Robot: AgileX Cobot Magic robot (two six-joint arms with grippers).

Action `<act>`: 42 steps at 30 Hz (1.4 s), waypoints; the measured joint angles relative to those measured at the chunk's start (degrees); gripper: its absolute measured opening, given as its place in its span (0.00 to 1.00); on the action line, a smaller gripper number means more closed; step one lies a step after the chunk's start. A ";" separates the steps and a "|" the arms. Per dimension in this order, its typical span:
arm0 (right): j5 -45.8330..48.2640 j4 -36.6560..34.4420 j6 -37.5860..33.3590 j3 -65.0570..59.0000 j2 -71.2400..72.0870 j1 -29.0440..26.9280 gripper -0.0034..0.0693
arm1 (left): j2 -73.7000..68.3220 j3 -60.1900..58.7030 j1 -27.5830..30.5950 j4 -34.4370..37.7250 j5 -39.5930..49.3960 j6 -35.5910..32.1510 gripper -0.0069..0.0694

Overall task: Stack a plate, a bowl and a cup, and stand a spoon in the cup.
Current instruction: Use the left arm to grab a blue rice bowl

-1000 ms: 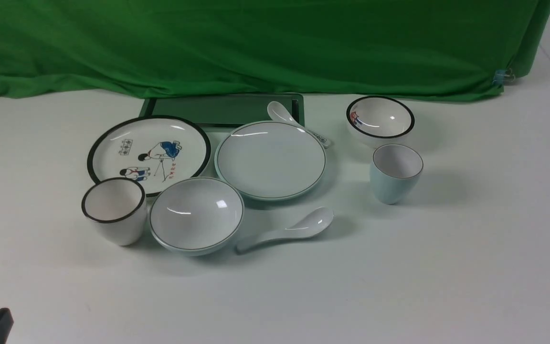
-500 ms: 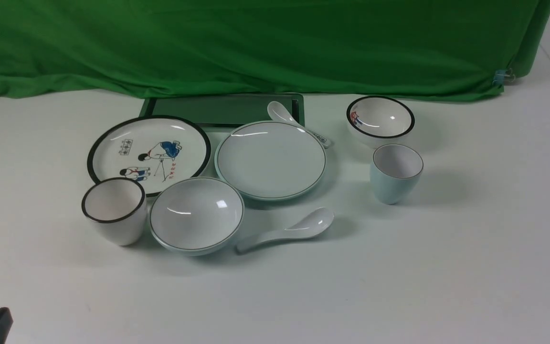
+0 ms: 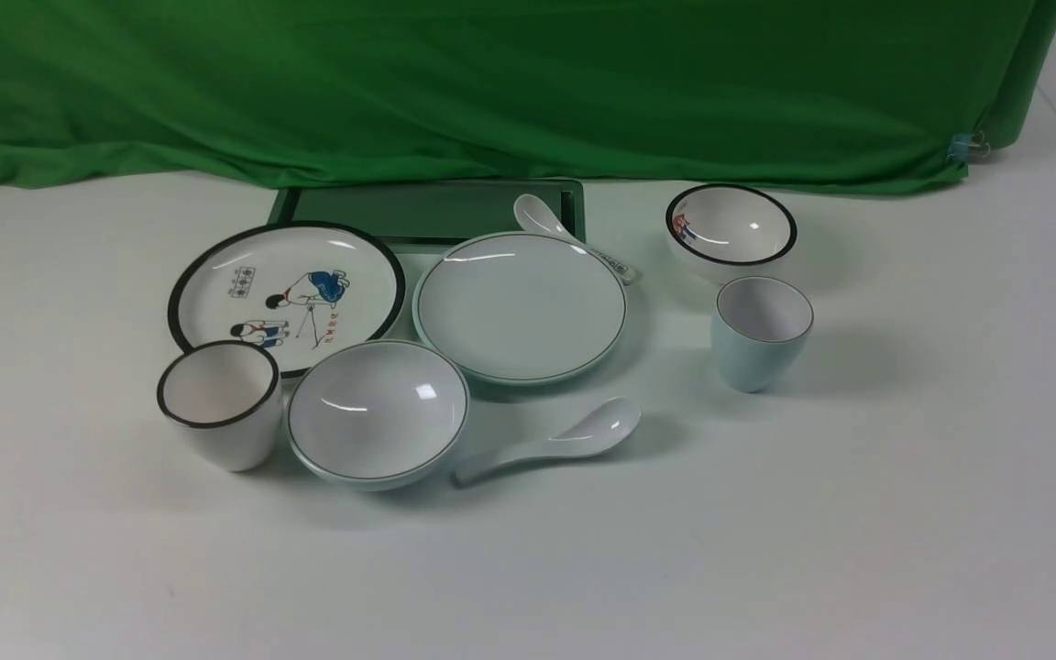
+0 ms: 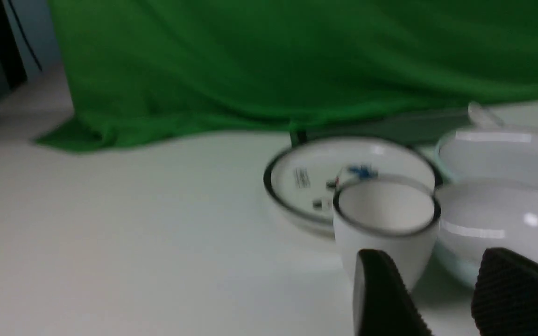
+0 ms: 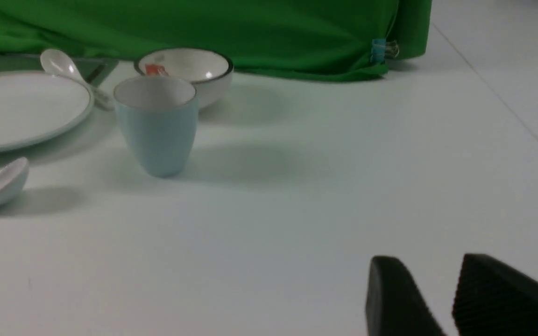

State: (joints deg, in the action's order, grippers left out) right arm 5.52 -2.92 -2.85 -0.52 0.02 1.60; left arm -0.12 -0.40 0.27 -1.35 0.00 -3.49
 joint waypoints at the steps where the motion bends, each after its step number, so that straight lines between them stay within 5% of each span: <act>1: -2.29 0.00 0.00 0.00 0.00 0.00 0.38 | 0.00 0.00 0.00 -0.35 -3.61 0.00 0.41; 8: -27.70 0.00 12.18 0.00 0.00 0.00 0.38 | 0.00 0.00 0.00 -0.78 -24.78 1.95 0.41; 14: -34.84 -0.16 14.99 0.85 -2.37 0.00 0.30 | 0.12 1.09 0.00 -1.24 -42.71 20.45 0.41; 18: -29.39 -0.16 10.52 7.50 -7.26 0.00 0.13 | -1.74 9.01 0.00 -4.49 -34.01 23.17 0.41; 19: -25.47 -0.17 5.96 12.37 -11.80 0.00 0.08 | -5.76 15.93 0.00 -8.05 -24.89 23.44 0.41; 23: -21.49 -0.17 -0.37 20.35 -22.06 0.00 0.07 | -15.51 24.37 0.00 -11.01 -14.10 24.17 0.41; 29: -16.10 -0.17 -3.07 26.60 -42.76 0.00 0.07 | -29.34 28.27 0.00 -6.41 -15.84 27.41 0.41; 34: 2.71 -0.17 -3.41 32.77 -57.23 3.52 0.07 | -38.56 28.59 0.00 -6.60 -17.97 29.55 0.41; 39: 23.43 -0.22 -8.05 42.37 -72.48 11.14 0.07 | -48.05 34.10 -4.73 -18.29 -0.92 36.02 0.21; 42: 28.43 -0.65 -8.78 46.86 -77.01 13.74 0.07 | -52.19 37.54 -8.99 -17.95 8.63 34.31 0.10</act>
State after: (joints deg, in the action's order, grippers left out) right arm 33.94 -3.57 -11.63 46.34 -76.99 15.35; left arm -52.31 37.15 -8.72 -19.30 8.63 30.82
